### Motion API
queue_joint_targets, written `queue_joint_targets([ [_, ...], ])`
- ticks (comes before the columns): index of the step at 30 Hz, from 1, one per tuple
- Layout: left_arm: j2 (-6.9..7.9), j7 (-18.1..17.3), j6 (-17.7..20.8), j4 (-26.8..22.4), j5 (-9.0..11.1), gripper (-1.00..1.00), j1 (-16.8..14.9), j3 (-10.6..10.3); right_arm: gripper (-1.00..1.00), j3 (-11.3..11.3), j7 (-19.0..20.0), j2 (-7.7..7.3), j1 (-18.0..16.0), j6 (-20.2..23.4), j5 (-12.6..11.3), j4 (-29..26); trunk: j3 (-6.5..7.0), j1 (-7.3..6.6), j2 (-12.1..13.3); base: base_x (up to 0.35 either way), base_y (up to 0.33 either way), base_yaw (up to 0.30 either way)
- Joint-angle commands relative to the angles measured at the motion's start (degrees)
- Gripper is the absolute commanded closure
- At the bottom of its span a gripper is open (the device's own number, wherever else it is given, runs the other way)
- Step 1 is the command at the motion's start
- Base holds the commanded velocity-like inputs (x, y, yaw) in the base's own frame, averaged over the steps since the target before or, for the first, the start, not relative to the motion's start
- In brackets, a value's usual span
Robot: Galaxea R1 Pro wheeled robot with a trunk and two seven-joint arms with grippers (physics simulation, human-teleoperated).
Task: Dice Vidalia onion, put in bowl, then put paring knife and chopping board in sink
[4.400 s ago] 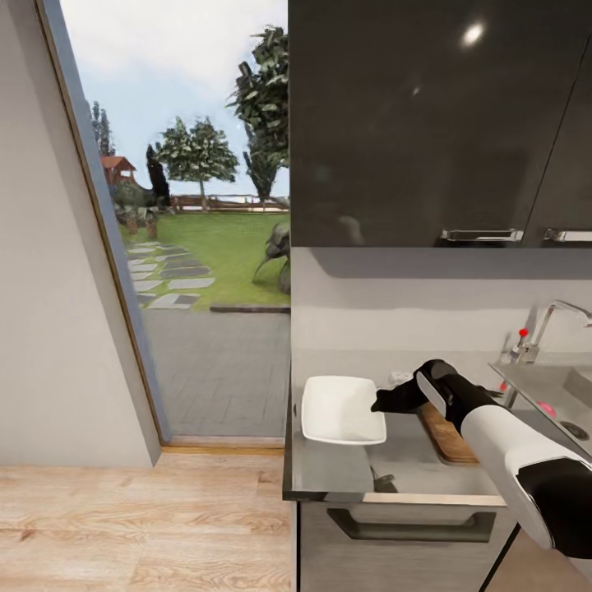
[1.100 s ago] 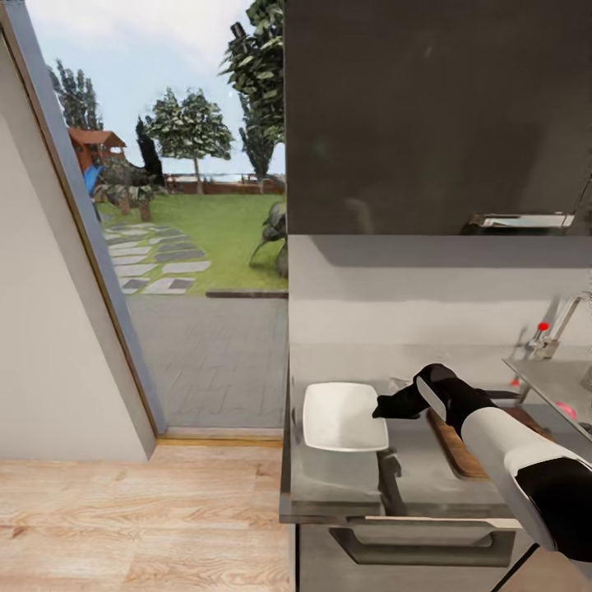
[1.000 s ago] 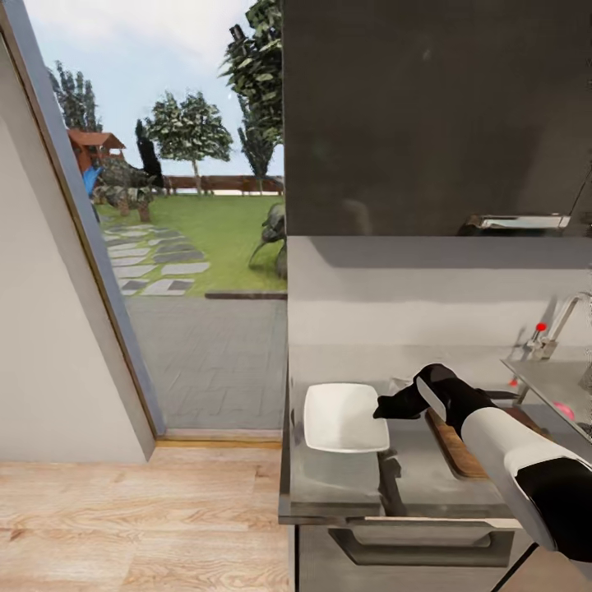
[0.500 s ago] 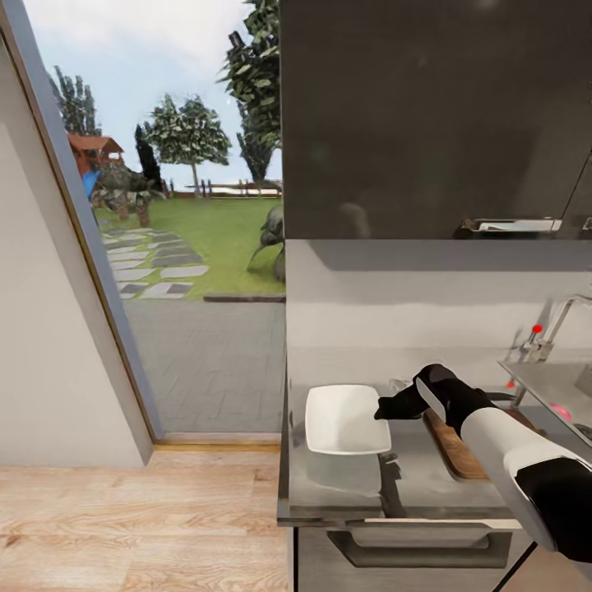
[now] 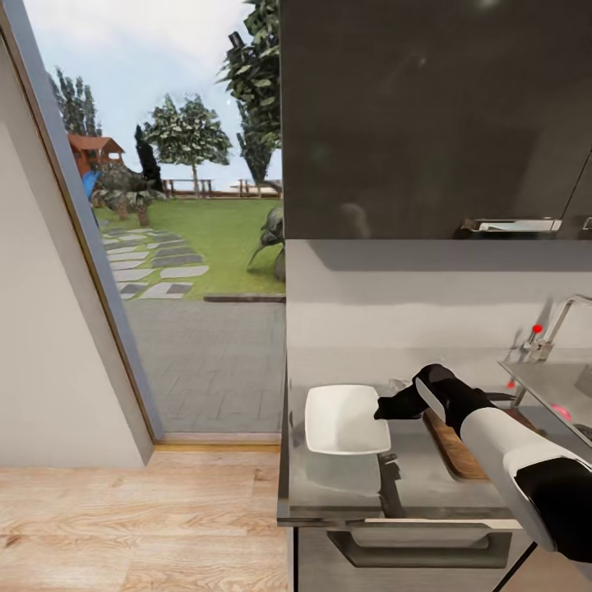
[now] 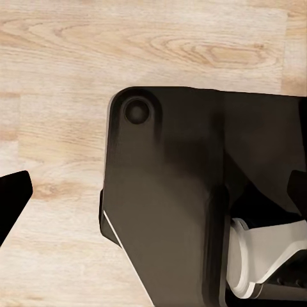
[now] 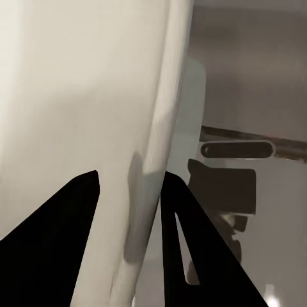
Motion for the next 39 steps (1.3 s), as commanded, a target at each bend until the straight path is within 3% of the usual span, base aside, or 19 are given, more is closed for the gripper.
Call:
queue_joint_targets([
  [1,-0.02,-0.06,-0.05,-0.08,0.29,-1.00,0.01,0.02,1.00,0.43,-0.10,-0.07,-0.06,0.25,-0.72,-0.07,-0.12,0.04,-0.13,0.000,0.000,0.000],
  [2,-0.02,-0.06,-0.05,-0.08,0.29,-1.00,0.01,0.02,1.00,0.43,-0.07,-0.07,-0.06,0.25,-0.72,-0.07,-0.12,0.04,-0.13,0.000,0.000,0.000],
  [3,-0.02,-0.06,-0.05,-0.08,0.29,-1.00,0.01,0.01,-1.00,0.43,0.21,-0.07,-0.06,0.25,-0.72,-0.06,-0.12,0.04,-0.13,0.000,0.000,0.000],
  [20,0.24,-0.06,-0.06,0.50,0.31,-1.00,0.01,0.08,-1.00,0.42,0.60,-0.19,-0.06,0.13,-0.59,-0.09,-0.12,0.04,-0.13,0.000,0.000,0.000],
  [26,0.24,-0.06,-0.05,0.51,0.34,-1.00,0.01,0.08,-1.00,0.43,0.60,-0.24,-0.06,-2.49,-0.39,-0.08,-0.12,0.04,-0.13,0.000,0.000,0.000],
  [39,0.24,-0.06,-0.05,0.53,0.35,-1.00,0.01,0.05,-1.00,0.43,0.57,-0.14,-0.06,-3.26,-0.37,-0.13,-0.06,0.04,-0.13,0.000,0.000,0.000],
])
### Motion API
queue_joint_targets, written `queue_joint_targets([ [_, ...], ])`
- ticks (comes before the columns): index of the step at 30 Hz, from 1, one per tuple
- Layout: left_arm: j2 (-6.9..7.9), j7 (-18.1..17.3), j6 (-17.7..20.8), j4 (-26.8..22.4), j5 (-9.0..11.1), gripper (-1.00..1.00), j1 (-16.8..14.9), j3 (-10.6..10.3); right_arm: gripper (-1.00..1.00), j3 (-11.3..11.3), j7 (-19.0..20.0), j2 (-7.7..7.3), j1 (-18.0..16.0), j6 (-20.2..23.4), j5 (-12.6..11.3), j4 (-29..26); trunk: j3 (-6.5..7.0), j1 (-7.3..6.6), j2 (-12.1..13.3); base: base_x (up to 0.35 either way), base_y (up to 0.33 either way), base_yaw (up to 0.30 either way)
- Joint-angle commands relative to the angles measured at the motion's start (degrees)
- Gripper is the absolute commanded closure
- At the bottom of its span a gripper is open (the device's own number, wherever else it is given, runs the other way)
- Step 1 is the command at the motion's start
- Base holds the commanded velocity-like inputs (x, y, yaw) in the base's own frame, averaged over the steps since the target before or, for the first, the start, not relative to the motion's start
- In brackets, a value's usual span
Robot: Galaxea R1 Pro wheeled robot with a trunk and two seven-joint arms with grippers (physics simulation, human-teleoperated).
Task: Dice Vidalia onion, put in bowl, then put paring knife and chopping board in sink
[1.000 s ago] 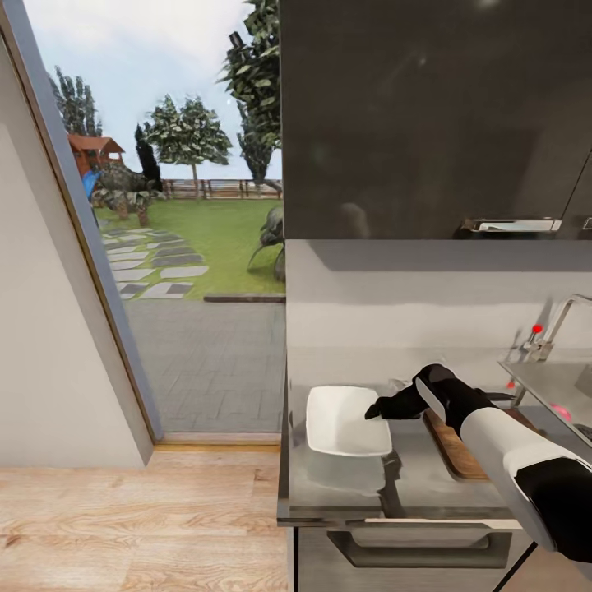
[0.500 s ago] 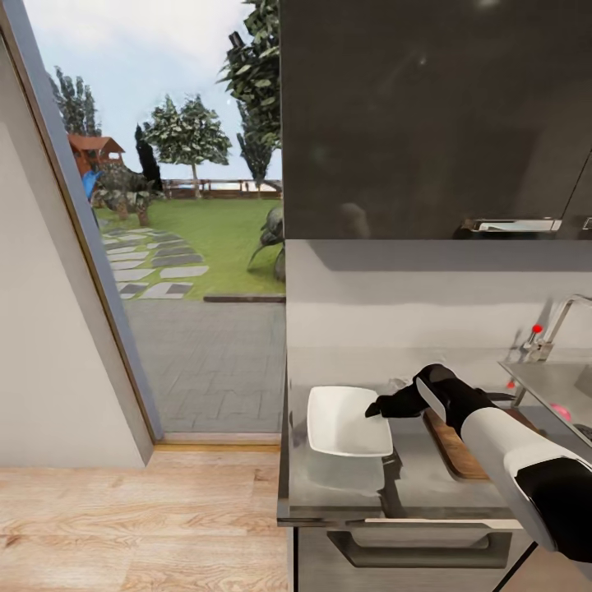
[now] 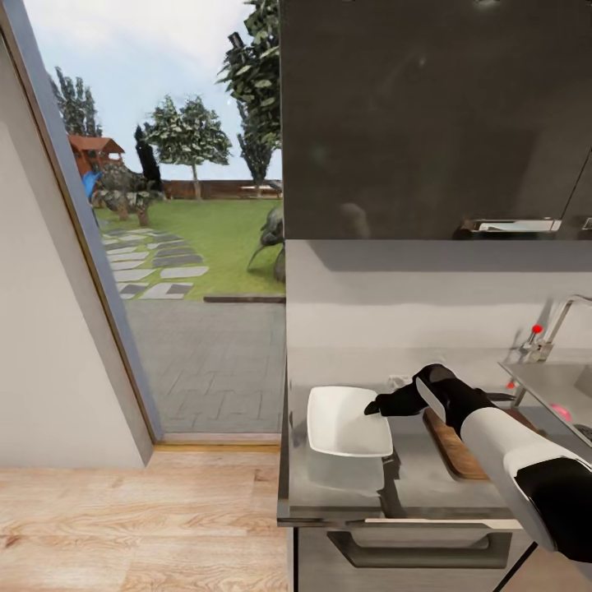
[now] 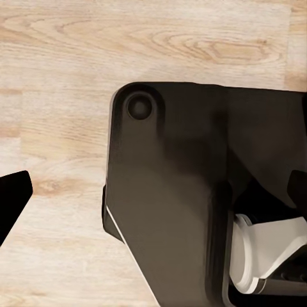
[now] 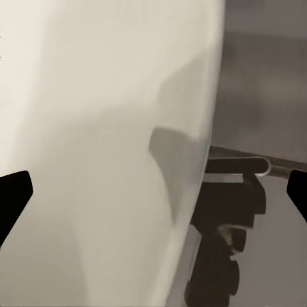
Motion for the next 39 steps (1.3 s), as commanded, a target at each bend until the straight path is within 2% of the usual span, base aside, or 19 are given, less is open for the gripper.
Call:
queue_joint_targets([
  [1,-0.02,-0.06,-0.05,-0.08,0.30,-1.00,0.01,0.02,-1.00,0.47,-0.09,-0.08,-0.05,0.23,-0.57,-0.08,-0.07,0.04,-0.12,0.000,0.000,0.000],
  [23,-0.02,-0.06,-0.13,0.30,0.33,-1.00,0.01,0.03,-1.00,0.47,-0.06,-0.02,-0.05,0.13,-0.63,-0.10,1.84,0.04,-0.12,-0.011,0.000,0.000],
  [39,-0.02,-0.06,-0.14,0.36,0.33,-1.00,0.01,0.06,-1.00,0.47,-0.06,-0.08,-0.05,0.03,-0.65,-0.18,3.32,0.04,-0.12,-0.247,0.000,0.000],
])
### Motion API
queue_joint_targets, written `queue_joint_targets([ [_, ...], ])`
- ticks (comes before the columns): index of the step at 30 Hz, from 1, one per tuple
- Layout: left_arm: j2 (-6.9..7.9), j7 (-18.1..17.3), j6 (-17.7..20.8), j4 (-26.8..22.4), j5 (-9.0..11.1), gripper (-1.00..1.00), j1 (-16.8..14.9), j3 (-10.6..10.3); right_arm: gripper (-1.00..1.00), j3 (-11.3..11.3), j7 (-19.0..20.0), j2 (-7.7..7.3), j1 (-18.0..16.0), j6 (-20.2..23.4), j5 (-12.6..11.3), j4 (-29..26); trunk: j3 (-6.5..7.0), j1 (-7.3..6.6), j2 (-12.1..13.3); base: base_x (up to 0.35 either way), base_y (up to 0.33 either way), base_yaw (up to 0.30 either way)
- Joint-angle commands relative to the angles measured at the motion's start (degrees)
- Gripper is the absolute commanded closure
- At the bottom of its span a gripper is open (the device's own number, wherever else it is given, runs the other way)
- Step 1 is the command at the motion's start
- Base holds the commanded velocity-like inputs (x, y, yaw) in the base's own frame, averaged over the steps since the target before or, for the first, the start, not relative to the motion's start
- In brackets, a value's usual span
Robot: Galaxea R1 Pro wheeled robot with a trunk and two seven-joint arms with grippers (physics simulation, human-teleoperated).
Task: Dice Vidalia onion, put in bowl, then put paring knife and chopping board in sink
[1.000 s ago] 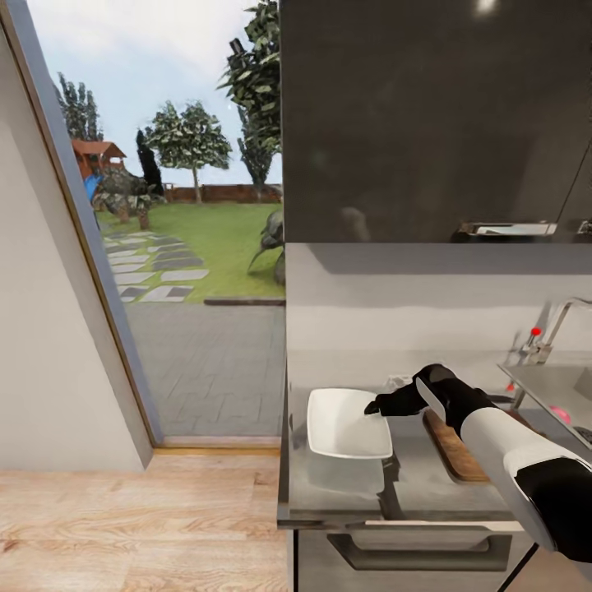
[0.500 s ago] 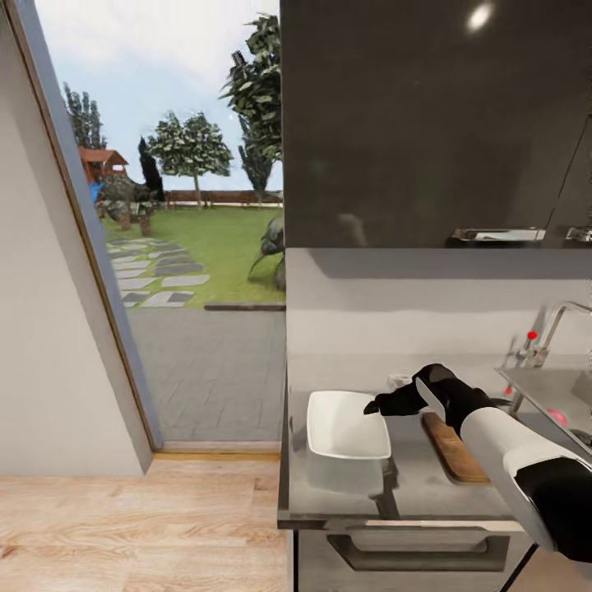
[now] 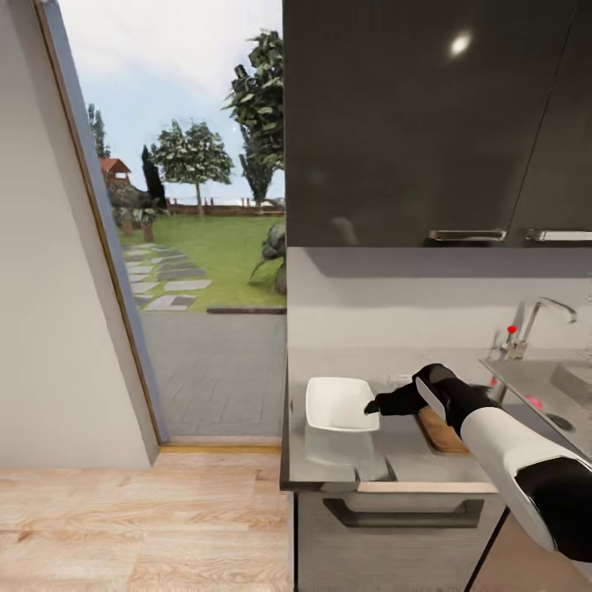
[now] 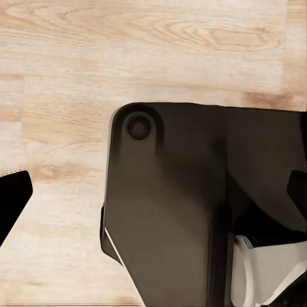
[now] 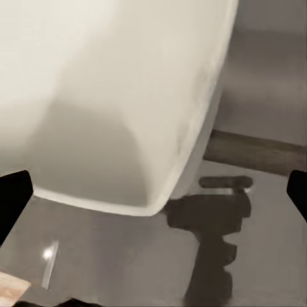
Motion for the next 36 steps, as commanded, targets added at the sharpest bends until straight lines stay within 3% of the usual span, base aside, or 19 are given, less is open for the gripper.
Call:
queue_joint_targets([
  [1,-0.02,-0.06,-0.06,-0.07,0.30,-1.00,0.04,0.03,-1.00,0.46,-0.08,-0.08,-0.01,0.20,-0.57,-0.06,0.08,-0.01,-0.03,-0.294,0.000,0.000],
  [20,-0.02,-0.06,-0.06,-0.07,0.30,-1.00,0.04,-0.02,-1.00,0.45,2.32,-0.16,-0.01,-0.08,-0.49,-0.07,1.83,-0.01,-0.03,-0.312,0.000,0.000],
  [33,-0.05,-0.06,-0.12,0.16,0.39,-1.00,0.04,0.04,-1.00,0.38,1.57,-0.61,2.75,-22.46,-0.17,0.17,2.65,-0.01,-0.03,-0.277,0.000,0.000],
  [36,-0.03,-0.06,-0.22,-0.02,0.39,-1.00,0.04,0.05,-1.00,0.38,-1.12,-0.56,2.99,-27.08,-0.12,0.43,2.67,-0.01,-0.03,-0.052,0.000,0.000],
])
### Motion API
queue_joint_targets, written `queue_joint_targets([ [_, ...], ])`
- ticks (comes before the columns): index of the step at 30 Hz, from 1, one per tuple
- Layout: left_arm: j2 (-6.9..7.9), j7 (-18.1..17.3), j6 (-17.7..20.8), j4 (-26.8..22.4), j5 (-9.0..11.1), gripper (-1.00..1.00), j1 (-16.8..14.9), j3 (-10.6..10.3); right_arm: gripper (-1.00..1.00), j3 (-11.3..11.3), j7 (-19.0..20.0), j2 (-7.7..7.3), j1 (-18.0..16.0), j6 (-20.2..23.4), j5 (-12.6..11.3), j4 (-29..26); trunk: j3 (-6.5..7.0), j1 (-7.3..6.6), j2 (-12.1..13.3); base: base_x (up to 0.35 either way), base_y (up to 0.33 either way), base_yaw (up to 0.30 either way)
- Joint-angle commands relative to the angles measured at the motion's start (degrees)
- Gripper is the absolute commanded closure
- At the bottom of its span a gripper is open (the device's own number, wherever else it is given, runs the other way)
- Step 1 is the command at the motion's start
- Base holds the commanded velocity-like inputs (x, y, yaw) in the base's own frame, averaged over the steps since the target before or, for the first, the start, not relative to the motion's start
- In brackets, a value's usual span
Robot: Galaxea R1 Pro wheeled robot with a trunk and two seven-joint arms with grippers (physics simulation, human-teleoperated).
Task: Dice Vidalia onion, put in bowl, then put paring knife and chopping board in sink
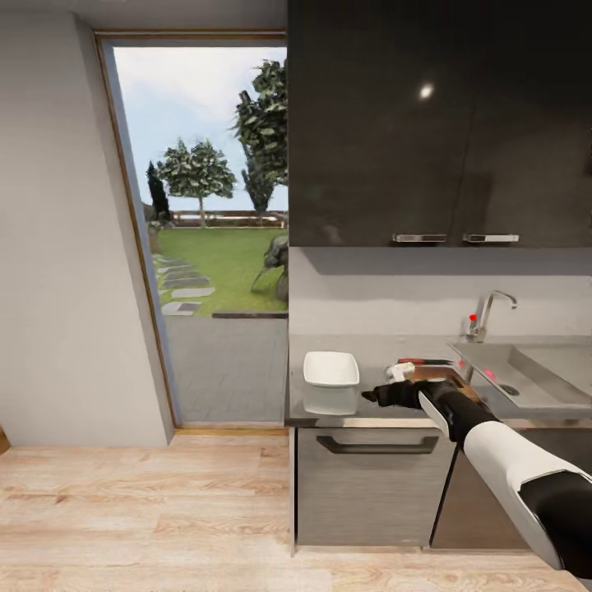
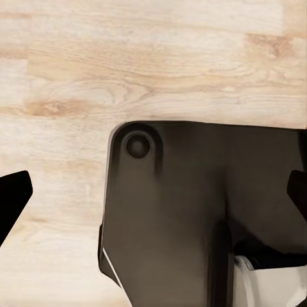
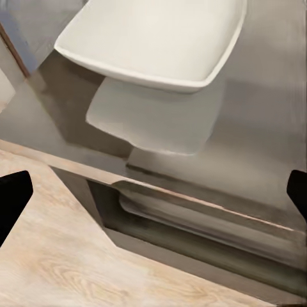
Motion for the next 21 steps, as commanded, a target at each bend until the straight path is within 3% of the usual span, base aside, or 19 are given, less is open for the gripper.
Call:
queue_joint_targets([
  [1,-0.02,-0.06,-0.08,-0.18,0.31,-1.00,0.04,0.03,-1.00,0.34,-1.27,-0.01,0.02,-0.60,-0.62,-0.03,-0.01,0.02,-0.03,-0.028,0.000,0.000],
  [2,-0.05,-0.06,-0.20,-0.46,0.33,-1.00,0.03,0.03,-1.00,0.34,-4.21,0.13,0.07,-2.48,-0.67,0.07,-0.01,0.02,-0.03,-0.018,0.000,0.000],
  [3,-0.08,-0.02,-1.27,-0.80,0.37,-1.00,0.02,0.04,-1.00,0.34,-13.46,0.44,0.11,-8.23,-0.97,0.24,-0.01,0.02,-0.03,-0.006,0.000,0.000],
  [4,-0.09,0.03,-1.74,-0.81,0.38,-1.00,0.03,0.04,-1.00,0.34,-17.34,0.61,0.10,-10.87,-1.11,0.26,-0.01,0.02,-0.03,-0.004,0.000,0.000],
  [8,-0.10,0.11,-2.40,-0.75,0.39,-1.00,0.02,0.04,-1.00,0.30,-26.47,1.55,0.09,-18.13,-1.30,-0.15,0.00,0.02,-0.03,-0.002,0.000,0.000],
  [13,-0.11,0.19,-2.59,-0.74,0.47,-1.00,0.04,0.04,-1.00,-0.01,-30.16,2.07,0.10,-21.73,-1.31,-2.15,0.00,0.02,-0.03,0.000,0.000,0.000],
  [19,-0.11,0.27,-2.56,-0.73,0.48,-1.00,0.00,0.04,-1.00,-0.04,-30.70,1.91,0.42,-22.96,-1.62,-7.52,0.00,0.02,-0.03,0.000,0.000,0.000],
  [21,-0.10,0.28,-2.52,-0.67,0.51,-1.00,-0.02,0.09,-1.00,-0.02,-30.70,1.93,1.38,-25.39,-1.65,-8.07,0.00,0.02,-0.03,0.000,0.000,0.000],
])
